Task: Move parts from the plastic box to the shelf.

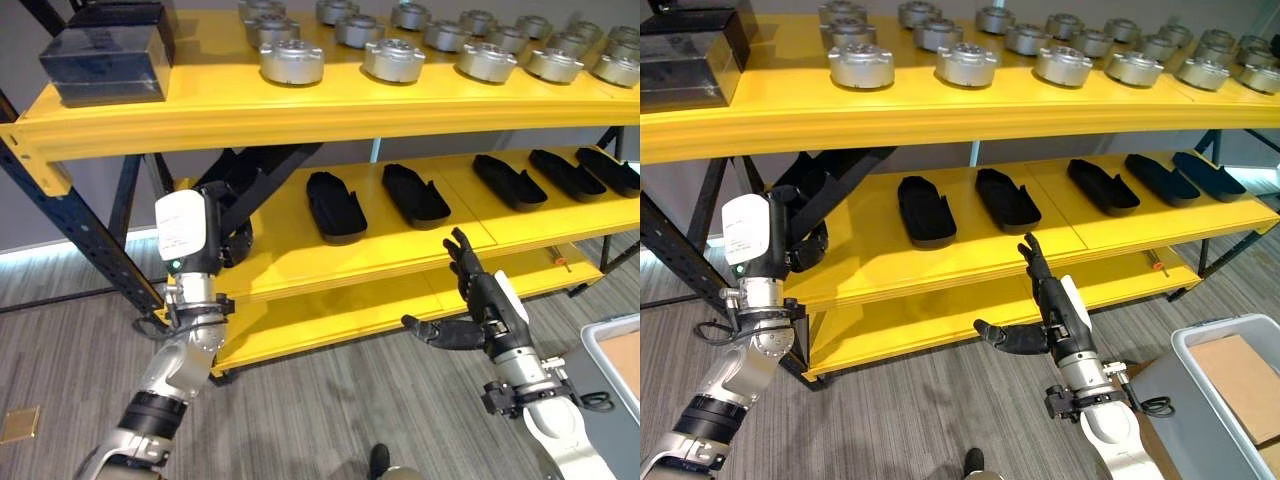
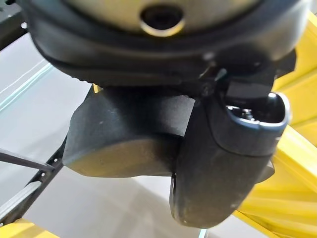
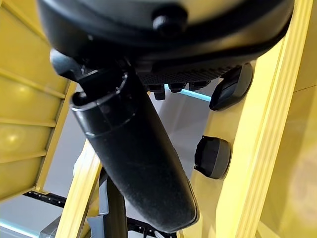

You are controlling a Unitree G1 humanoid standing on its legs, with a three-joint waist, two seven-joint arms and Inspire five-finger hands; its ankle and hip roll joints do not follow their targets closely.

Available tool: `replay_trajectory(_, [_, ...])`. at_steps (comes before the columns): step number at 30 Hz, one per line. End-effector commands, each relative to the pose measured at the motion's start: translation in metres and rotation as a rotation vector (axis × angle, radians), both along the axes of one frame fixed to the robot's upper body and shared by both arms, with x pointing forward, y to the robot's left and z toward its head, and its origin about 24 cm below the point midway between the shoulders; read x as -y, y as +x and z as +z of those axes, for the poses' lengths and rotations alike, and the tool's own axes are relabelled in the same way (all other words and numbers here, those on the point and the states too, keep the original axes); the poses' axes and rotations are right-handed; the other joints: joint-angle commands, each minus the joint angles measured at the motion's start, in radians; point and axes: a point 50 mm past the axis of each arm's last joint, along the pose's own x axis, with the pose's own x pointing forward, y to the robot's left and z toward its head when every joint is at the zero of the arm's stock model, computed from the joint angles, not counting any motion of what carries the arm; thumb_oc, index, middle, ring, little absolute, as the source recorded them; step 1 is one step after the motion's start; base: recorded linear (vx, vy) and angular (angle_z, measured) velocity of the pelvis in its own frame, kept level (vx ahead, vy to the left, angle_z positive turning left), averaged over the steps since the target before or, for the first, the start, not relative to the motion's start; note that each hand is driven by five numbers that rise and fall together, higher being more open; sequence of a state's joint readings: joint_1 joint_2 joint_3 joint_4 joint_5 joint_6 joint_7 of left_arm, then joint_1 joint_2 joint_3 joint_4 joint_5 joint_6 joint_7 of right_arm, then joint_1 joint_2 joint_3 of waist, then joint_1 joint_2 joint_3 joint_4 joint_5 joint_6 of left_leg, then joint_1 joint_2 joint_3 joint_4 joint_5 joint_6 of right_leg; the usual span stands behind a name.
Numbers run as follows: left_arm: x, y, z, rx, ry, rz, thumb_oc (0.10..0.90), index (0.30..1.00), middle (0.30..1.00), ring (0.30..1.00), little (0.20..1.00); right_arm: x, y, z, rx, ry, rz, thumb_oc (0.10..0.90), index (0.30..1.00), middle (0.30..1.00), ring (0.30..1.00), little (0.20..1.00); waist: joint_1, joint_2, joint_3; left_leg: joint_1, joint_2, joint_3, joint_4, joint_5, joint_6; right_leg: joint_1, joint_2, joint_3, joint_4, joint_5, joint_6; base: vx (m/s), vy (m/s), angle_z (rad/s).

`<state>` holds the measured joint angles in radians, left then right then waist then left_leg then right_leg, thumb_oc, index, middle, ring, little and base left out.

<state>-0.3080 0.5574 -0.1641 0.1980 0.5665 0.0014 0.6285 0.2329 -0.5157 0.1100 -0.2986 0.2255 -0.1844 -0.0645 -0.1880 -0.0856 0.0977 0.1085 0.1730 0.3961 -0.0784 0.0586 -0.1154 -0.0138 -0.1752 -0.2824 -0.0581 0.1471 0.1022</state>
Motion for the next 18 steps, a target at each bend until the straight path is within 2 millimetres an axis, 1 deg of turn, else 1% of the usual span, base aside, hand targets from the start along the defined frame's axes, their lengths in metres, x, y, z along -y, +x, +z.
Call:
replay_trajectory(1, [0.004,0.019,0.081,0.386,-0.07,0.017,0.4,0.3,0.3,0.3,0.3,-0.005,0.006,0.041,0.232,-0.014,0.046,0.9,1.0,1.0,1.0,1.0,-0.005,-0.002,-0.041,0.055,-0.003,-0.004,-0.001,-0.029,-0.001,0.039,-0.001,0.037,0.038,-0.051,0.07,0.0,0.003,-0.05])
replay_trajectory(3, [-0.001,0.021,0.082,0.389,-0.094,0.045,0.4,0.3,0.3,0.3,0.3,-0.007,0.006,0.041,0.228,-0.018,0.055,0.9,1.0,1.0,1.0,1.0,-0.008,-0.002,-0.043,0.055,-0.005,-0.001,-0.002,-0.029,-0.001,0.038,0.0,0.042,0.034,-0.047,0.072,0.0,0.006,-0.07])
replay_trajectory(7, [-0.003,0.027,0.081,0.371,-0.123,0.065,0.4,0.3,0.3,0.3,0.3,-0.008,0.006,0.04,0.221,-0.023,0.068,0.9,1.0,1.0,1.0,1.0,-0.012,-0.003,-0.046,0.056,-0.006,0.002,-0.003,-0.028,-0.001,0.038,0.001,0.046,0.032,-0.044,0.074,0.0,0.002,-0.02])
replay_trajectory(9, [-0.005,0.035,0.074,0.314,-0.139,0.077,0.4,0.3,0.3,0.3,0.3,-0.008,0.006,0.04,0.217,-0.031,0.078,0.9,1.0,1.0,1.0,1.0,-0.018,-0.003,-0.049,0.056,-0.005,0.002,-0.003,-0.028,-0.001,0.038,0.001,0.048,0.033,-0.044,0.074,0.0,0.0,0.0])
replay_trajectory(12, [-0.007,0.039,0.07,0.284,-0.149,0.087,0.4,0.3,0.3,0.3,0.3,-0.008,0.005,0.04,0.217,-0.035,0.077,0.9,1.0,1.0,1.0,1.0,-0.021,-0.004,-0.05,0.056,-0.005,0.002,-0.003,-0.028,-0.002,0.039,0.002,0.049,0.033,-0.045,0.074,0.0,0.0,0.0])
replay_trajectory(13, [-0.01,0.042,0.064,0.236,-0.147,0.092,0.4,0.3,0.3,0.3,0.3,-0.008,0.005,0.04,0.216,-0.037,0.081,0.9,1.0,1.0,1.0,1.0,-0.024,-0.004,-0.049,0.058,-0.005,0.004,-0.004,-0.028,-0.001,0.039,0.003,0.05,0.033,-0.044,0.075,0.0,0.0,0.0])
replay_trajectory(14, [-0.01,0.042,0.064,0.237,-0.147,0.092,0.4,0.3,0.3,0.3,0.3,-0.008,0.005,0.04,0.216,-0.037,0.081,0.9,1.0,1.0,1.0,1.0,-0.023,-0.004,-0.048,0.059,-0.005,0.004,-0.004,-0.028,-0.002,0.039,0.003,0.05,0.032,-0.044,0.075,0.0,0.0,0.0])
replay_trajectory(16, [-0.017,0.045,0.056,0.194,-0.203,0.116,0.4,0.3,0.3,0.3,0.3,-0.009,0.005,0.04,0.215,-0.04,0.087,0.9,1.0,1.0,1.0,1.0,-0.026,-0.006,-0.048,0.061,-0.004,0.007,-0.004,-0.028,-0.001,0.039,0.005,0.054,0.031,-0.044,0.075,0.0,0.0,0.0])
replay_trajectory(17, [-0.017,0.045,0.056,0.194,-0.204,0.116,0.4,0.3,0.3,0.3,0.3,-0.009,0.005,0.04,0.215,-0.04,0.087,0.9,1.0,1.0,1.0,1.0,-0.025,-0.006,-0.047,0.061,-0.004,0.007,-0.004,-0.028,-0.001,0.039,0.005,0.055,0.031,-0.044,0.075,0.03,-0.016,-0.02])
replay_trajectory(18, [-0.019,0.048,0.053,0.171,-0.259,0.125,0.4,0.3,0.3,0.3,0.3,-0.01,0.005,0.039,0.208,-0.043,0.09,0.9,1.0,1.0,1.0,1.0,-0.028,-0.007,-0.047,0.062,-0.004,0.01,-0.005,-0.027,-0.002,0.039,0.006,0.057,0.03,-0.044,0.075,0.0,0.0,0.0])
